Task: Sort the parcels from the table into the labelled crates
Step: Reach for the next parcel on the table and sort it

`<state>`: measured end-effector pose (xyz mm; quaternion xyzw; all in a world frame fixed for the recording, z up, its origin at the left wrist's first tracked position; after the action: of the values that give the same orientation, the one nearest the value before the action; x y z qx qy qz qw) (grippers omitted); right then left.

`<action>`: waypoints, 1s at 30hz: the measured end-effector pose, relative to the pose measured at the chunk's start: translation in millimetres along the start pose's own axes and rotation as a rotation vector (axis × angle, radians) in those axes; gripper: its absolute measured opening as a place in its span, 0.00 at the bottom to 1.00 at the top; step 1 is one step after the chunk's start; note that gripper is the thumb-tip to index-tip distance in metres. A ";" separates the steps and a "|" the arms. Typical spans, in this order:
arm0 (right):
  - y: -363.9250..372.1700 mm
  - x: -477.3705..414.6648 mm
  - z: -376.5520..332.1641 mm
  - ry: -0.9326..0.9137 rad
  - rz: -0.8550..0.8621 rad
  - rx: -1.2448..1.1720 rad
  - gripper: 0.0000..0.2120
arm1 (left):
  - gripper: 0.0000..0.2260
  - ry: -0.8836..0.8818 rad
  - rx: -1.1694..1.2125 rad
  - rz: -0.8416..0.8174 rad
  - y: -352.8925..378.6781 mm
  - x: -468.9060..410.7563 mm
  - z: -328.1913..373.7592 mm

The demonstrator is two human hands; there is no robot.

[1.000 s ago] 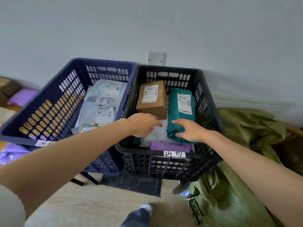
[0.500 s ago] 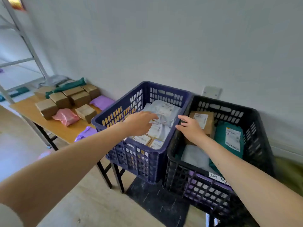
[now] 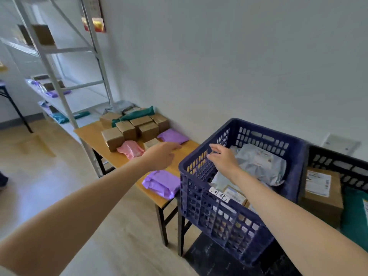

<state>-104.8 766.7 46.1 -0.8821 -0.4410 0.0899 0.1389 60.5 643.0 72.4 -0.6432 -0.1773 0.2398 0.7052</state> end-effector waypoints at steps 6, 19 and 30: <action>90.9 -44.8 -12.9 0.031 -0.002 -0.026 0.21 | 0.19 -0.004 0.012 -0.015 2.5 -18.4 -98.1; 219.7 -76.4 40.6 0.251 0.069 -0.039 0.22 | 0.21 0.074 0.067 -0.180 81.2 -49.7 -217.7; 246.7 -78.0 122.1 0.469 0.084 0.008 0.22 | 0.21 0.075 0.151 -0.369 168.3 -68.9 -234.2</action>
<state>0.2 583.1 -146.6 -0.8958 -0.3592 -0.1100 0.2373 116.1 421.1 -116.2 -0.5534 -0.2472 0.0952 0.7897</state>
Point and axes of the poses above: each hand's wrist, its own x-axis away from the middle knuckle, its own y-axis out of the palm, z = x × y, the point moved 5 cm from there along -x, towards the middle knuckle, and after that the axes turned 11 degrees about -x, right-handed, at the moved point
